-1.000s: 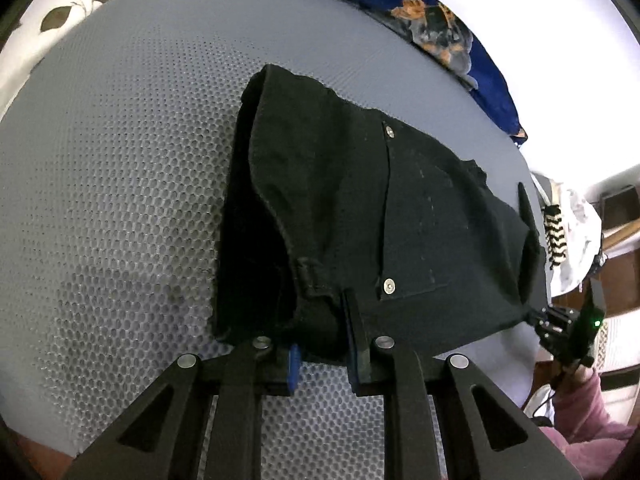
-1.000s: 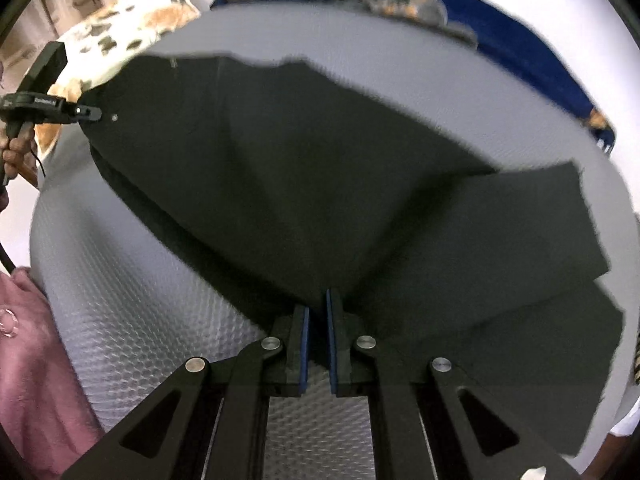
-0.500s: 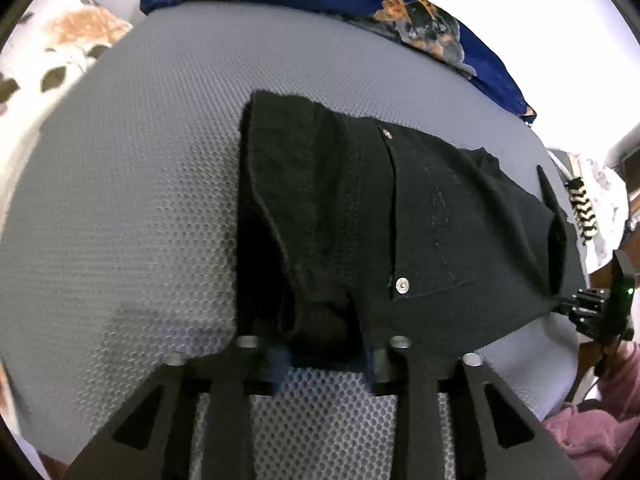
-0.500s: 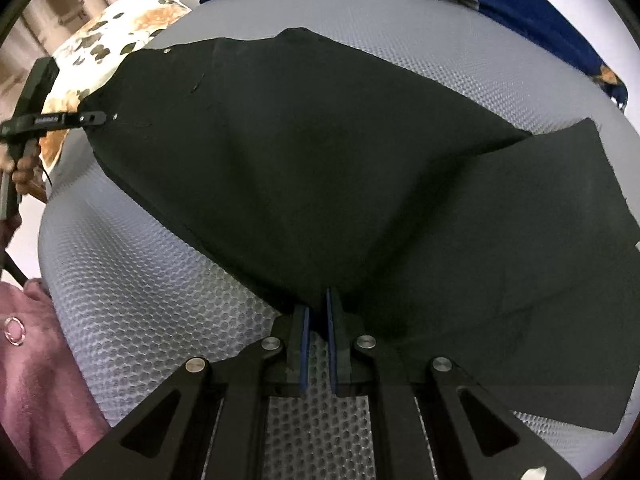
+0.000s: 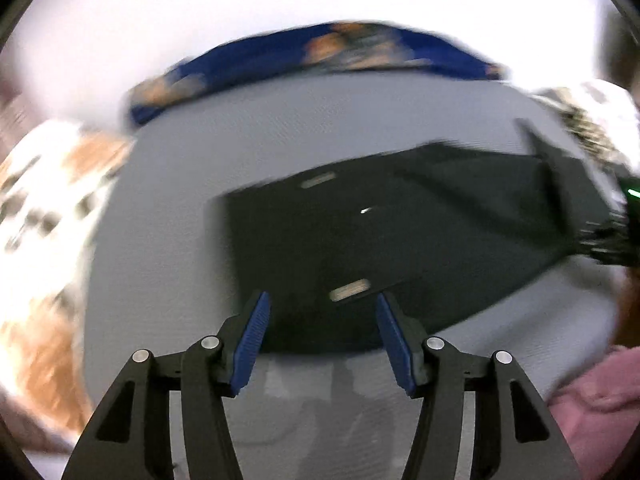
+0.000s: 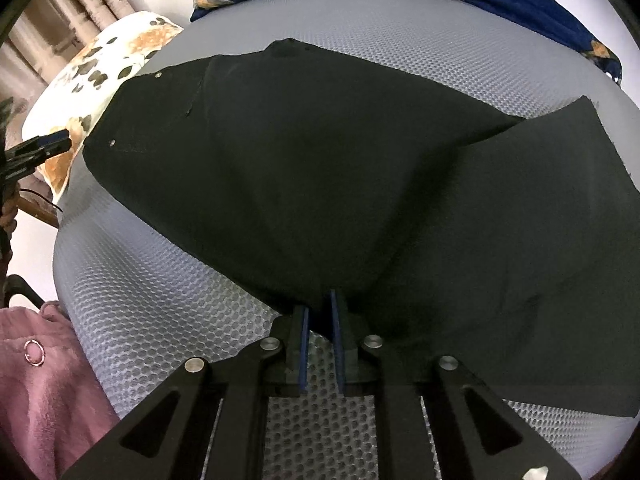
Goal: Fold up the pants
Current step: 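Open the left gripper, releasing the folded waistband, and move to the leg edge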
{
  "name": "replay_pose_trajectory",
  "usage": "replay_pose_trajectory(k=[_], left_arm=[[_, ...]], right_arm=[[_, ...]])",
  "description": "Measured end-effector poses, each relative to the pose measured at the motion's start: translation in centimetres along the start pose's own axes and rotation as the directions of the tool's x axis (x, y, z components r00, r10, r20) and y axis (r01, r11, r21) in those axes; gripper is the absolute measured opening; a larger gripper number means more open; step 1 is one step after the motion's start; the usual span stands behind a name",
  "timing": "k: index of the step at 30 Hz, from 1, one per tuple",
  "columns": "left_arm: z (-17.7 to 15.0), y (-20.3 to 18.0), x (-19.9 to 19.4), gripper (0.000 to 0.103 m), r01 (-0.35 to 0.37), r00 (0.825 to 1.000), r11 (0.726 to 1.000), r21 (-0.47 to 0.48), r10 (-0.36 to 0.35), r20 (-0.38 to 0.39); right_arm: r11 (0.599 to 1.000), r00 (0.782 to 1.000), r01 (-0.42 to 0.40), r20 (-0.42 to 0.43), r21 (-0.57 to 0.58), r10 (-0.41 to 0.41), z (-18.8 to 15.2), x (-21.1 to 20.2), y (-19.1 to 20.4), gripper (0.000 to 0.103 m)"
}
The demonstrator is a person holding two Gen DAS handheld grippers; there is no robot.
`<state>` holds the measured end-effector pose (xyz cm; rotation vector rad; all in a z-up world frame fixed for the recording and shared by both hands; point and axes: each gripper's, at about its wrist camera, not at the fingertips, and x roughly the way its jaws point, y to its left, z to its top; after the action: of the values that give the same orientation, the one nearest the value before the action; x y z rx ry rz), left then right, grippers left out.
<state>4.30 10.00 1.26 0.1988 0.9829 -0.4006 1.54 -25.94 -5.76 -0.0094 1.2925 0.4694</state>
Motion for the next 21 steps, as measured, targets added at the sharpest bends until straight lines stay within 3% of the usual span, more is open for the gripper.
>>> replay_pose_trajectory(k=[2, 7, 13, 15, 19, 21], left_arm=[[1.3, -4.1, 0.8, 0.056, 0.108, 0.993, 0.989, 0.101, -0.111, 0.029], [3.6, -14.1, 4.4, 0.057, 0.315, 0.945, 0.891, 0.326, -0.328, -0.019], [4.0, -20.7, 8.9, 0.055, 0.400, 0.915, 0.807, 0.435, -0.377, -0.141], [3.9, -21.6, 9.6, 0.046, 0.406, 0.913, 0.791, 0.458, -0.373, -0.165], [4.2, -22.7, 10.5, 0.033, 0.411, 0.911, 0.791, 0.453, -0.367, -0.187], [4.6, -23.1, 11.0, 0.016, 0.410, 0.912, 0.797, 0.443, -0.359, -0.197]], right_arm=[[1.000, 1.000, -0.008, 0.003, 0.010, 0.008, 0.1, -0.1, -0.1, 0.012], [0.999, 0.999, -0.017, 0.030, 0.028, 0.016, -0.1, -0.8, -0.5, 0.012], [0.997, 0.997, -0.043, 0.066, 0.059, 0.039, -0.4, -1.7, -0.9, 0.012], [0.996, 0.996, -0.057, 0.077, 0.066, 0.052, -0.4, -2.0, -1.0, 0.012], [0.996, 0.994, -0.067, 0.089, 0.065, 0.061, -0.1, -2.2, -0.9, 0.012], [0.996, 0.994, -0.066, 0.090, 0.056, 0.061, 0.0, -2.2, -0.8, 0.012]])
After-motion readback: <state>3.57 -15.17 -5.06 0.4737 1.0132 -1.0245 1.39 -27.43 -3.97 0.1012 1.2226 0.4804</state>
